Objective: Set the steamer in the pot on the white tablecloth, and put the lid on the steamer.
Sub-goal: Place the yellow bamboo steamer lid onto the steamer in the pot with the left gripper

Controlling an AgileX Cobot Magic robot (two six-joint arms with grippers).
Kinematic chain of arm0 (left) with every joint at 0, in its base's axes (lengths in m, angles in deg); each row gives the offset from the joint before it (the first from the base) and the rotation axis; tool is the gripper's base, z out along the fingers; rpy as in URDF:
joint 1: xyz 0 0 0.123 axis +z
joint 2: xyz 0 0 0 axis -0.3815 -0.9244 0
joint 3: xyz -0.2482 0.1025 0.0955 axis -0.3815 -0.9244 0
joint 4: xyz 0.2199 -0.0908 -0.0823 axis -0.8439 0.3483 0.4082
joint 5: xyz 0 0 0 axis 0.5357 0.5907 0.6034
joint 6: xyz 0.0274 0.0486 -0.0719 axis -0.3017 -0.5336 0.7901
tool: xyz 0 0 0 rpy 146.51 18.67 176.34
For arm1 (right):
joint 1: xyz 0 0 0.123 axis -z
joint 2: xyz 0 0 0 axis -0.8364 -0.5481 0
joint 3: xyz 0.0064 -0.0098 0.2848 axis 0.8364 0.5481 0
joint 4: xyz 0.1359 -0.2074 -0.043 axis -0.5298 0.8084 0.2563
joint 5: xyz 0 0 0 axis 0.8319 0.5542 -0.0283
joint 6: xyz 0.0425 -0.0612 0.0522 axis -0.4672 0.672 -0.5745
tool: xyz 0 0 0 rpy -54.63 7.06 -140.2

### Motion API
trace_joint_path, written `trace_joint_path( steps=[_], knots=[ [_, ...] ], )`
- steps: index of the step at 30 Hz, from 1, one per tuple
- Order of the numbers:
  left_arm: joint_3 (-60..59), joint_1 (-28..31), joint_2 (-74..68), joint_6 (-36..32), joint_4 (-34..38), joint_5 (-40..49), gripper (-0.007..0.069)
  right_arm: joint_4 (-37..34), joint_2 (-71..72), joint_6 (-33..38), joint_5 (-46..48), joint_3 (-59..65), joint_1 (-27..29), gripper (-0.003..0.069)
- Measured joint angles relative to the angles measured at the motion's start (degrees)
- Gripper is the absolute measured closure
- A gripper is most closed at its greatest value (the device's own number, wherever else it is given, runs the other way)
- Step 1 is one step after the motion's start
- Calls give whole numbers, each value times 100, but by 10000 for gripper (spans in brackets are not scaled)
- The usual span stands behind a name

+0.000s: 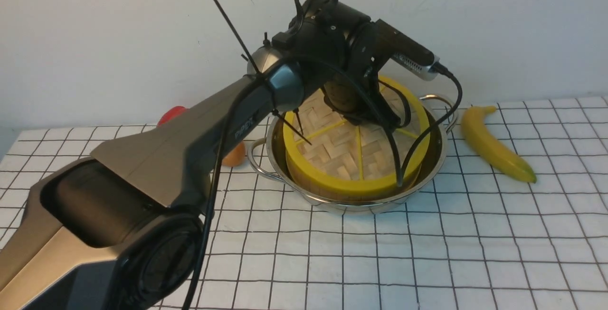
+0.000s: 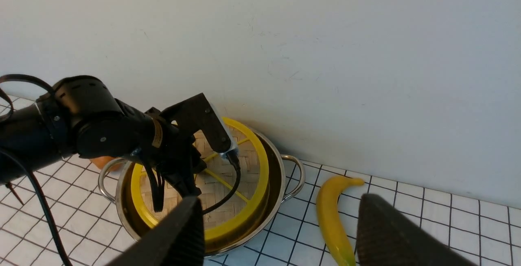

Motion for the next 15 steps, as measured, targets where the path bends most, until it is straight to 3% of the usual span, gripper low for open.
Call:
trace_joint_path(
  steps=[15],
  knots=[
    [5, 58, -17, 172, -108, -116, 508, 4, 0, 0, 0, 0, 0, 168]
  ],
)
